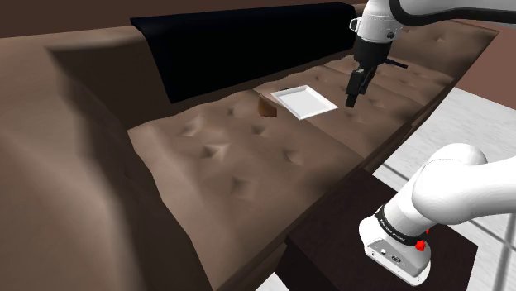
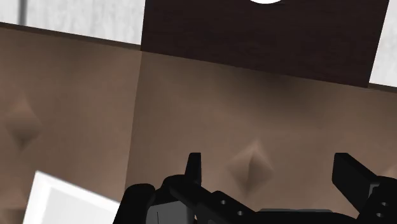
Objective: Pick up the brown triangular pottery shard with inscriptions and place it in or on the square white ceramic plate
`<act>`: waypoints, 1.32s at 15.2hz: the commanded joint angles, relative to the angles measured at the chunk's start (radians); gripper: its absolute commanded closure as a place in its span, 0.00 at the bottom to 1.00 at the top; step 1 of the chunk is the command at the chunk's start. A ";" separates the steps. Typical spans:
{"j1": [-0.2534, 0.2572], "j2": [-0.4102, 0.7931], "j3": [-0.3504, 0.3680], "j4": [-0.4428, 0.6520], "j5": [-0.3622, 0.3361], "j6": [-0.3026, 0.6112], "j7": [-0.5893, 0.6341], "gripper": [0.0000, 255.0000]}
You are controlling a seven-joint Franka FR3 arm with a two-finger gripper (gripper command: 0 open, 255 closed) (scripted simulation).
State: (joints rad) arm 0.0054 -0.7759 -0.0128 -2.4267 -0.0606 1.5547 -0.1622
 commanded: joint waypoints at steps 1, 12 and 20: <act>0.000 0.000 0.000 0.000 0.000 0.000 0.000 0.00; 0.003 0.387 -0.030 0.094 0.014 0.326 -0.016 0.00; 0.007 0.690 -0.044 0.265 0.043 0.480 -0.041 0.00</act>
State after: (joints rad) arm 0.0140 -0.1313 -0.0524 -2.1871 -0.0213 2.0115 -0.1952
